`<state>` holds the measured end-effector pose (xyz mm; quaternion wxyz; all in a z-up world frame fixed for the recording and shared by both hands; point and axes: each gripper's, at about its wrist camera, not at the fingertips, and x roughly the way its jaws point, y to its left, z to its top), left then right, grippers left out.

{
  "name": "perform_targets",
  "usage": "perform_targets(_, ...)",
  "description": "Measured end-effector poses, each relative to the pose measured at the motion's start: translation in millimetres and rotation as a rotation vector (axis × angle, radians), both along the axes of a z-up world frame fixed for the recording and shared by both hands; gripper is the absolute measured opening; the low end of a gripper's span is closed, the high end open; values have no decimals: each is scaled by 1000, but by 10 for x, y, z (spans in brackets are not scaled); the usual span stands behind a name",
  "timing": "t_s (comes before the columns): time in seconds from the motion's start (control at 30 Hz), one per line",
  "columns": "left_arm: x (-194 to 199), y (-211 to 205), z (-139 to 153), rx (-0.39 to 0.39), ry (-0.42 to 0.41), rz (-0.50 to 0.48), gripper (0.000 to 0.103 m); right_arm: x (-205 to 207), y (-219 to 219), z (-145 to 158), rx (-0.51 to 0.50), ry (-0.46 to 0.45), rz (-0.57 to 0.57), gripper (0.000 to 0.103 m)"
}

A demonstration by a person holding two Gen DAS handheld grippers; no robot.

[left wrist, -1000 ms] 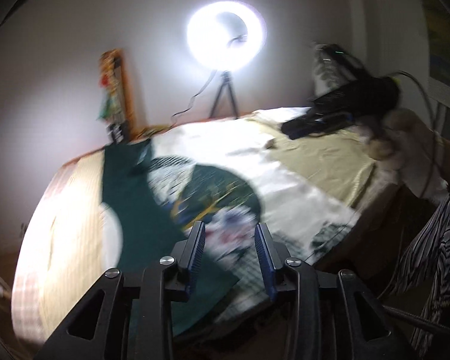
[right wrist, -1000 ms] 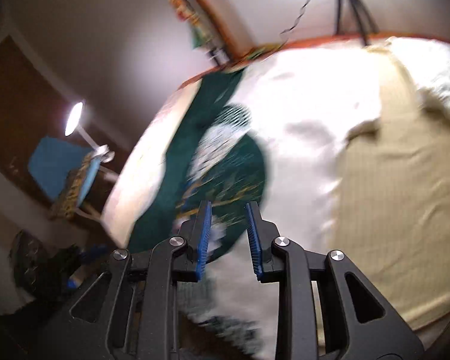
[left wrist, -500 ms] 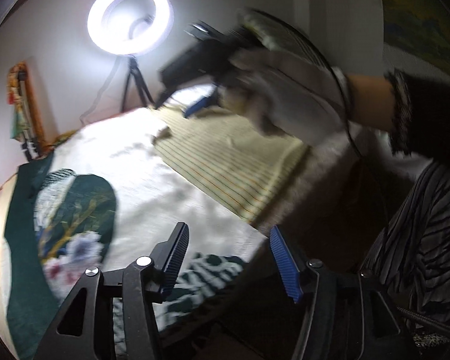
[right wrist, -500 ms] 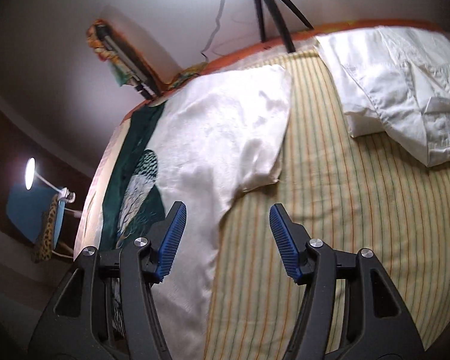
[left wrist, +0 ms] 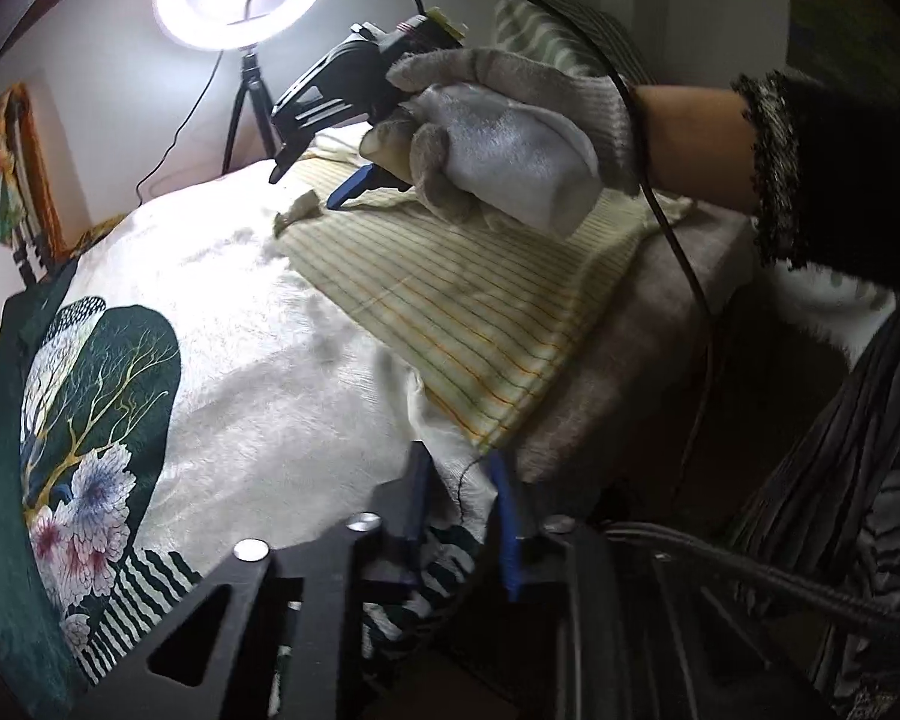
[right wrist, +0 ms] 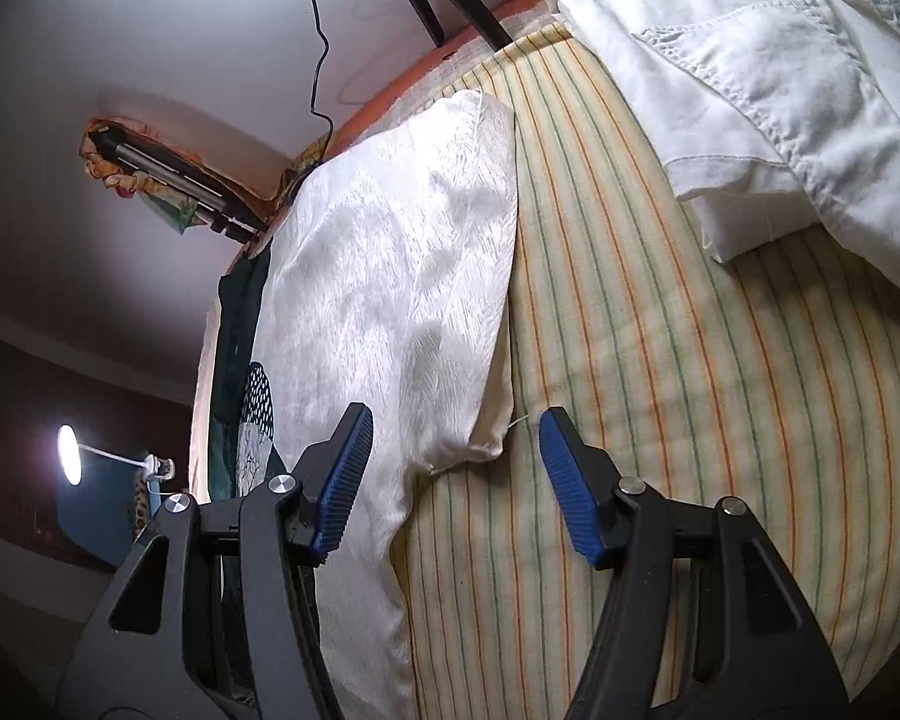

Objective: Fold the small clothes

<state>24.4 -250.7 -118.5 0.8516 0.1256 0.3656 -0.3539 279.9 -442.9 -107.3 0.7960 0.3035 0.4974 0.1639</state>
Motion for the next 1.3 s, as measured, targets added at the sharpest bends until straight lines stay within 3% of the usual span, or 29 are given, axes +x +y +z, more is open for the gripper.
perform_targets(0.07, 37, 60, 20, -31, 13, 15, 5, 38, 56, 6, -23, -5, 3, 53)
perform_targets(0.13, 14, 140, 75, -70, 25, 33, 2, 65, 117, 23, -69, -6, 6, 32)
perform_targets(0.17, -1, 179, 107, -88, 26, 43, 1, 84, 139, 18, -76, -1, 12, 12)
perform_targets(0.2, -6, 203, 132, -99, 25, 50, 1, 106, 158, 1, -66, 10, 18, 9)
perform_targets(0.47, 3, 514, 293, -224, 51, 144, 1, 146, 314, 244, -118, -39, 11, 6)
perform_targets(0.77, 26, 717, 308, -308, 86, 221, 0, 276, 742, 662, -167, -137, 42, 4)
perform_targets(0.9, -13, 780, 286, -307, 88, 225, 0, 281, 969, 782, -213, -156, 58, 4)
perform_targets(0.93, -12, 775, 288, -307, 87, 222, 0, 262, 941, 786, -228, -152, 41, 5)
perform_targets(0.97, -16, 775, 285, -313, 89, 217, 0, 218, 872, 773, -250, -134, 16, 16)
perform_targets(1.0, 26, 776, 289, -317, 92, 215, 0, 175, 811, 734, -258, -108, 4, 42)
perform_targets(1.07, 24, 763, 296, -323, 89, 204, 0, 47, 605, 614, -228, -63, -37, 66)
perform_targets(1.3, 72, 716, 296, -326, 93, 190, 0, -126, 68, 25, -23, 129, -185, 64)
